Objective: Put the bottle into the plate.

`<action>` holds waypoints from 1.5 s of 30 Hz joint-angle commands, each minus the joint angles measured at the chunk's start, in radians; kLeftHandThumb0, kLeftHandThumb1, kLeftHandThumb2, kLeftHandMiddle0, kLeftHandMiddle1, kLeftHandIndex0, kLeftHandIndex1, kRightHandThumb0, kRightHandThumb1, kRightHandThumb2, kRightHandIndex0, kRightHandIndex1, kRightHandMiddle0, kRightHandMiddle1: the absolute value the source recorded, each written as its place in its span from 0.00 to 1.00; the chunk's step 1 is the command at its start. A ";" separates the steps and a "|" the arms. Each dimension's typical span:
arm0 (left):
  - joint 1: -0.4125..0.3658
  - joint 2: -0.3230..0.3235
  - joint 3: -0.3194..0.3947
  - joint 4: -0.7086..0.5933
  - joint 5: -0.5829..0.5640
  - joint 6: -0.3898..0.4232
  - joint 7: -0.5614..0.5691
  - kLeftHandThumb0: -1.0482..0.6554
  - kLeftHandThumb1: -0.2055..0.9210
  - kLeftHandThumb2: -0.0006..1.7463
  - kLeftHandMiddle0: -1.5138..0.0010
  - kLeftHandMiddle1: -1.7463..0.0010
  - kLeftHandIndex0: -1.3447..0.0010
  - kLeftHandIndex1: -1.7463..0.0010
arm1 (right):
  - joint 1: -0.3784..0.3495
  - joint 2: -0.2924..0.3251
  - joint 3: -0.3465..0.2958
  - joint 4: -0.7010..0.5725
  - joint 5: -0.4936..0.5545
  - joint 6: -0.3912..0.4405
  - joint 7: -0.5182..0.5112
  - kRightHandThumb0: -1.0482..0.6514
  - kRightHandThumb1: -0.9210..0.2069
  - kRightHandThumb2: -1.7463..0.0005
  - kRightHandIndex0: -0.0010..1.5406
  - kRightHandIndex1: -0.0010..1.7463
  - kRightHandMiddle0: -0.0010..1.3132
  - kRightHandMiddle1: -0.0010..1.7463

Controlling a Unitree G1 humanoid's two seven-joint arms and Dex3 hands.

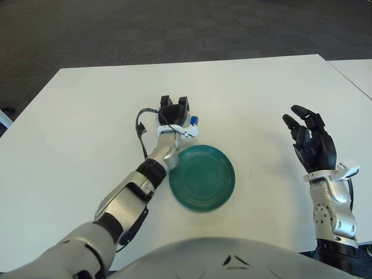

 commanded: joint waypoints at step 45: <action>0.154 0.121 -0.033 -0.605 0.372 0.053 -0.273 0.61 0.13 0.99 0.41 0.01 0.50 0.00 | -0.037 0.028 0.011 0.185 0.007 -0.106 0.104 0.26 0.00 0.63 0.32 0.40 0.19 0.58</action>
